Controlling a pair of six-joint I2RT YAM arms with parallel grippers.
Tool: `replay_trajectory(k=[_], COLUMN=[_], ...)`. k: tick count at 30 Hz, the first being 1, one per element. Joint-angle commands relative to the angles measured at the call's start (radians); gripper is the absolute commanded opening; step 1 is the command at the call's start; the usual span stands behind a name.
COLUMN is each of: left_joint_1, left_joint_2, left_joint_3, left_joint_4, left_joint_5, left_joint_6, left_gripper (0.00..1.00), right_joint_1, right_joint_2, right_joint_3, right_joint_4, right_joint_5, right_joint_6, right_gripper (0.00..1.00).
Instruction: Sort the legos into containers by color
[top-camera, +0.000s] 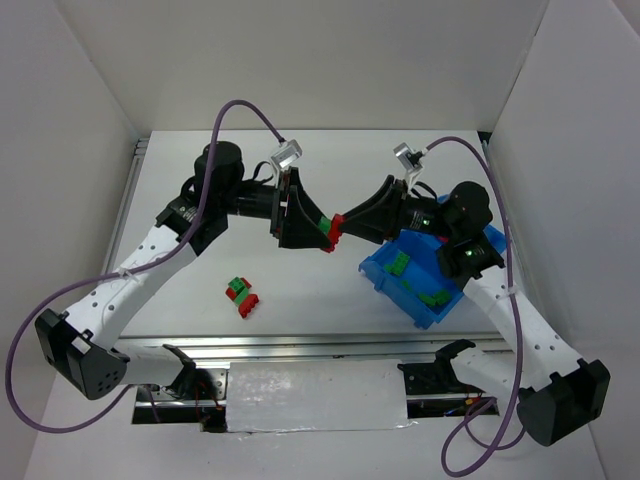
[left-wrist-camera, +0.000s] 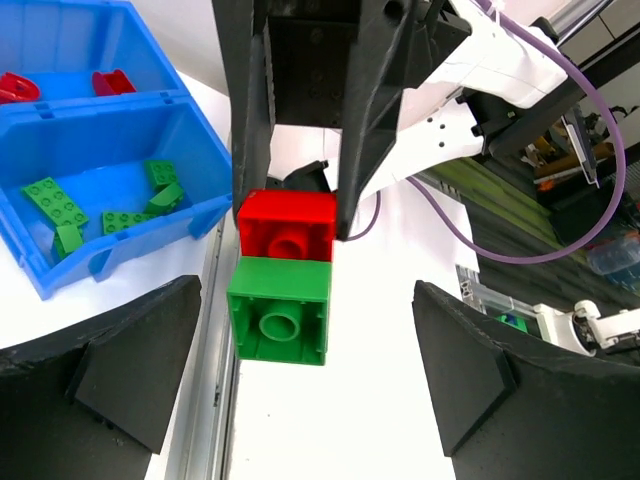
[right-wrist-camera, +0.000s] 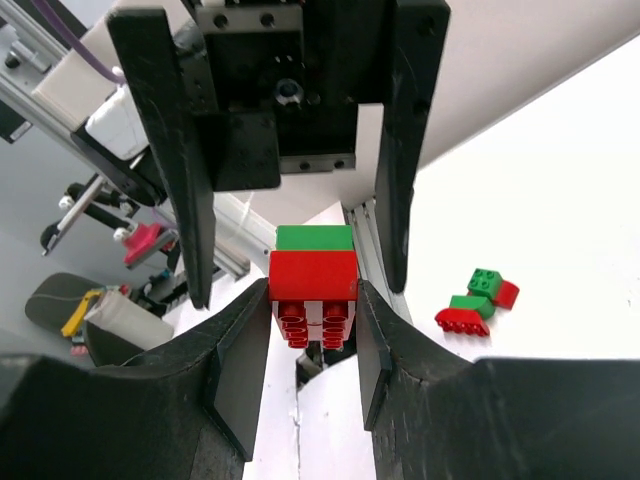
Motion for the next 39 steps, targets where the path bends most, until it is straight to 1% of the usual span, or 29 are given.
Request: replay_trajectory(k=[1, 4, 6, 7, 8, 10, 11, 14, 16, 17, 19, 21, 22, 24, 27, 28, 29, 30, 31, 32, 33, 34, 35, 36, 37, 38, 39], left_joint_1=[0.008, 0.009, 0.011, 0.011, 0.011, 0.011, 0.011, 0.009, 0.011, 0.011, 0.012, 0.014, 0.021, 0.038, 0.119, 0.138, 0.152, 0.165, 0.166, 0.166, 0.166, 0.166, 0.166, 0.166, 0.164, 0.166, 0.164], left_joint_2=[-0.031, -0.034, -0.039, -0.039, -0.037, -0.037, -0.036, -0.039, -0.036, -0.036, -0.028, -0.025, -0.034, -0.053, -0.093, -0.105, -0.108, -0.108, -0.102, -0.097, -0.084, -0.079, -0.076, -0.083, -0.089, -0.1, -0.114], left_joint_3=[0.018, 0.012, 0.002, -0.001, -0.005, -0.011, -0.017, -0.025, -0.027, -0.027, -0.022, -0.01, -0.007, -0.024, -0.06, -0.07, -0.068, -0.061, -0.042, -0.03, -0.021, -0.008, -0.008, -0.013, -0.03, -0.039, -0.06], left_joint_4=[0.017, 0.018, 0.03, 0.043, 0.046, 0.063, 0.066, 0.069, 0.078, 0.087, 0.086, 0.051, 0.035, 0.033, 0.056, 0.06, 0.058, 0.006, -0.023, -0.051, -0.099, -0.117, -0.132, -0.137, -0.132, -0.128, -0.115], left_joint_5=[-0.006, -0.017, -0.005, -0.002, 0.001, 0.009, 0.012, 0.011, 0.018, 0.021, 0.018, -0.005, -0.05, -0.094, -0.155, -0.169, -0.221, -0.262, -0.294, -0.334, -0.342, -0.339, -0.336, -0.333, -0.333, -0.336, -0.336], left_joint_6=[0.034, 0.039, 0.033, 0.031, 0.027, 0.017, 0.014, 0.01, 0.002, -0.006, -0.009, 0.007, 0.014, 0.01, -0.024, -0.039, -0.039, -0.033, -0.006, 0.008, 0.022, 0.042, 0.051, 0.056, 0.056, 0.057, 0.056], left_gripper=[0.99, 1.0, 0.94, 0.89, 0.8, 0.68, 0.54, 0.38, 0.31, 0.16, 0.0, 0.0, 0.0, 0.0, 0.0, 0.0, 0.0, 0.0, 0.0, 0.0, 0.0, 0.0, 0.0, 0.0, 0.0, 0.0, 0.0], right_joint_1=[-0.016, -0.022, -0.022, -0.025, -0.025, -0.03, -0.033, -0.039, -0.039, -0.04, -0.043, -0.072, -0.092, -0.166, -0.239, -0.253, -0.266, -0.287, -0.295, -0.296, -0.3, -0.31, -0.326, -0.351, -0.358, -0.361, -0.369], right_joint_2=[-0.024, -0.033, -0.036, -0.037, -0.041, -0.05, -0.05, -0.044, -0.041, -0.042, -0.047, -0.06, -0.07, -0.093, -0.123, -0.129, -0.137, -0.149, -0.159, -0.168, -0.177, -0.176, -0.16, -0.148, -0.134, -0.102, -0.085], right_joint_3=[0.035, 0.023, 0.014, 0.014, 0.012, 0.011, 0.011, 0.017, 0.02, 0.019, 0.015, 0.014, -0.003, -0.041, -0.122, -0.13, -0.129, -0.106, -0.095, -0.083, -0.058, -0.046, -0.032, -0.003, 0.011, 0.037, 0.046], right_joint_4=[-0.004, 0.004, 0.01, 0.011, 0.008, 0.005, 0.005, -0.007, -0.018, -0.016, -0.037, -0.079, -0.103, -0.082, -0.081, -0.109, -0.157, -0.239, -0.401, -0.477, -0.63, -0.701, -0.761, -0.853, -0.887, -0.925, -0.968], right_joint_5=[-0.047, -0.053, -0.054, -0.054, -0.051, -0.044, -0.044, -0.063, -0.076, -0.08, -0.087, -0.085, -0.085, -0.106, -0.096, -0.081, -0.047, 0.117, 0.254, 0.424, 0.798, 0.952, 1.072, 1.223, 1.295, 1.368, 1.472], right_joint_6=[-0.043, -0.04, -0.035, -0.035, -0.035, -0.038, -0.038, -0.046, -0.058, -0.055, -0.075, -0.125, -0.133, -0.11, -0.102, -0.109, -0.154, -0.183, -0.2, -0.178, -0.14, -0.091, -0.017, 0.0, 0.008, 0.049, 0.06], right_gripper=[0.0, 0.0, 0.0, 0.0, 0.0, 0.0, 0.0, 0.0, 0.0, 0.0, 0.0, 0.0, 0.0, 0.0, 0.0, 0.0, 0.0, 0.0, 0.0, 0.0, 0.0, 0.0, 0.0, 0.0, 0.0, 0.0, 0.0])
